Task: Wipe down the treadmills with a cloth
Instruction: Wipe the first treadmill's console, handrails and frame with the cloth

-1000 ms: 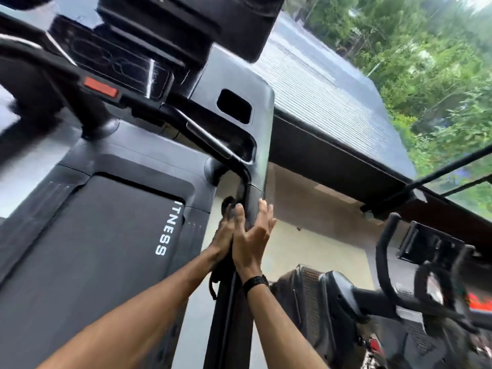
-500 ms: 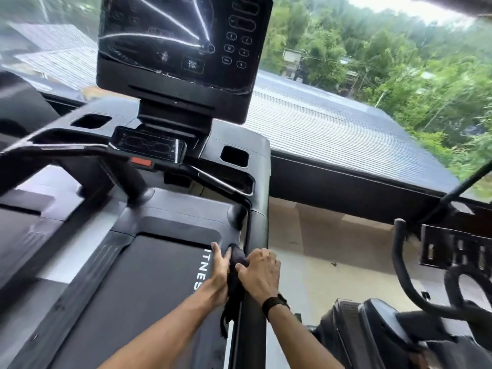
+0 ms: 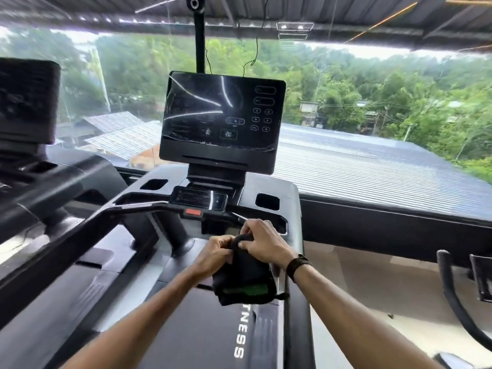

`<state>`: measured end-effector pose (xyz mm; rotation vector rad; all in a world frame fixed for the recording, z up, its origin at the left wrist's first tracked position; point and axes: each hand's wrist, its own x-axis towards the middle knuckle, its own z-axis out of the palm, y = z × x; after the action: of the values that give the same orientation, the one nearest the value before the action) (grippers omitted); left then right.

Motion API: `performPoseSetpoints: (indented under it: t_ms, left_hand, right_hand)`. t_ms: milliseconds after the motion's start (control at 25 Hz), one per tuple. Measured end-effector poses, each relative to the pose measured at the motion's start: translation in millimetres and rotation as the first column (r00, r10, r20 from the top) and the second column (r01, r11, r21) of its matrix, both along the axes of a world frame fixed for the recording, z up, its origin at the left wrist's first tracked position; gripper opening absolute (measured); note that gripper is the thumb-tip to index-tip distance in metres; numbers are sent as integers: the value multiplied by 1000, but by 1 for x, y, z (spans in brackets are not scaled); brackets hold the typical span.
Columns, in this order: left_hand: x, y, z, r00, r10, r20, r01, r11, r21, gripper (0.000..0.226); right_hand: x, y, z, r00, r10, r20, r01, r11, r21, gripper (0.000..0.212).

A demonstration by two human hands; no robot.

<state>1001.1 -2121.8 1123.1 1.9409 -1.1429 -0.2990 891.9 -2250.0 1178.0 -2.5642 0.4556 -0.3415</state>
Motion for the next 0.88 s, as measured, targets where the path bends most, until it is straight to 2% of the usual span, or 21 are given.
performPoseSetpoints:
  t_ms: [80, 160, 240, 440, 640, 800, 880]
  left_hand:
    - [11, 28, 20, 978, 46, 204, -68, 992, 102, 28]
    - [37, 61, 33, 974, 101, 202, -130, 982, 137, 23]
    - [56, 95, 47, 975, 126, 181, -153, 978, 141, 8]
    - [82, 152, 99, 961, 171, 217, -196, 975, 104, 26]
    - [94, 195, 144, 973, 127, 195, -153, 980, 128, 21]
    - [93, 223, 164, 995, 78, 64, -86, 988, 126, 20]
    - [91, 238, 173, 998, 56, -13, -54, 990, 133, 11]
  right_hand:
    - [16, 15, 21, 995, 46, 92, -46, 999, -4, 12]
    - [31, 32, 38, 982, 75, 172, -75, 997, -11, 12]
    - [47, 46, 54, 970, 100, 221, -97, 995, -23, 13]
    - [72, 62, 83, 953, 97, 288, -102, 995, 2, 17]
    - [84, 84, 100, 937, 139, 322, -142, 990, -14, 14]
    - [91, 101, 113, 930, 171, 326, -166, 985, -45, 14]
    - [93, 109, 118, 926, 190, 327, -182, 982, -54, 14]
